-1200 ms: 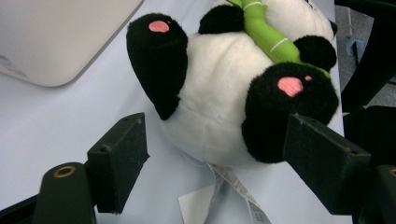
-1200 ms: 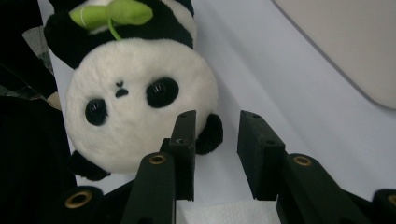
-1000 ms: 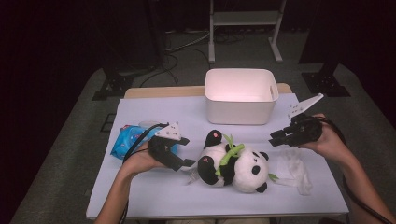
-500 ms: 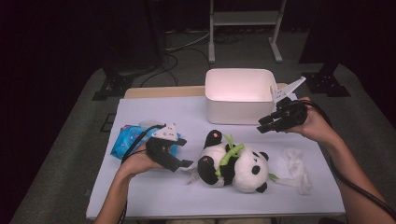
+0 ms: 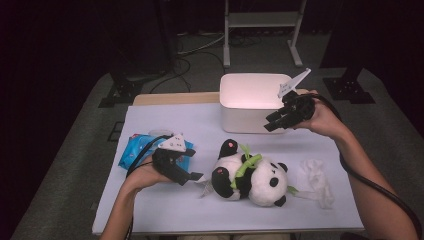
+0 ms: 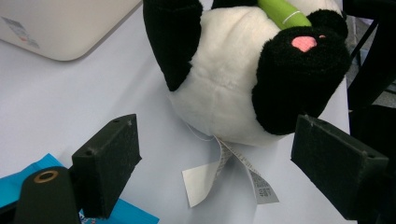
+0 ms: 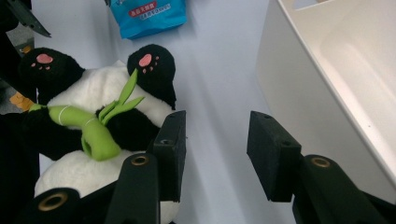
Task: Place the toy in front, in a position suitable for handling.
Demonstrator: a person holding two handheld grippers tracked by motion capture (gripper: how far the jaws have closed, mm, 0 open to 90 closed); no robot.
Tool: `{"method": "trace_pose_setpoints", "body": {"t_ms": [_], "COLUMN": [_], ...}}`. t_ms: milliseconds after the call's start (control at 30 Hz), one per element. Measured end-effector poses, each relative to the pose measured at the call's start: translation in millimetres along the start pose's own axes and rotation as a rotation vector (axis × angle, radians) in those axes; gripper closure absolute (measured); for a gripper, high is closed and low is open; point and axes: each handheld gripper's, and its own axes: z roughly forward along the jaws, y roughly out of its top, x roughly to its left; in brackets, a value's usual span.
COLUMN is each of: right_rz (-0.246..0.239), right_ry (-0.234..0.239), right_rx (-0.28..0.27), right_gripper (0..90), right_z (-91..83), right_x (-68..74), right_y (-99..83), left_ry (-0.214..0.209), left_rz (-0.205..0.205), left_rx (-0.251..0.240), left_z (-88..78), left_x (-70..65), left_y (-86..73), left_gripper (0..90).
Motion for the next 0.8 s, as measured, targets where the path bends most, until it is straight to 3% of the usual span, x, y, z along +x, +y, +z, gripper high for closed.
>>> {"method": "trace_pose_setpoints", "body": {"t_ms": [800], "right_rz": [-0.03], "right_ry": [-0.003], "right_rx": [0.022], "right_gripper": [52.2], "right_z": [11.6], "right_x": [-21.8], "right_y": [33.2], "left_ry": [0.014], "left_rz": [-0.012], "left_rx": [-0.009], "left_z": [-6.2], "left_x": [-1.2], "left_y": [-0.5], "left_gripper": [10.4]}}
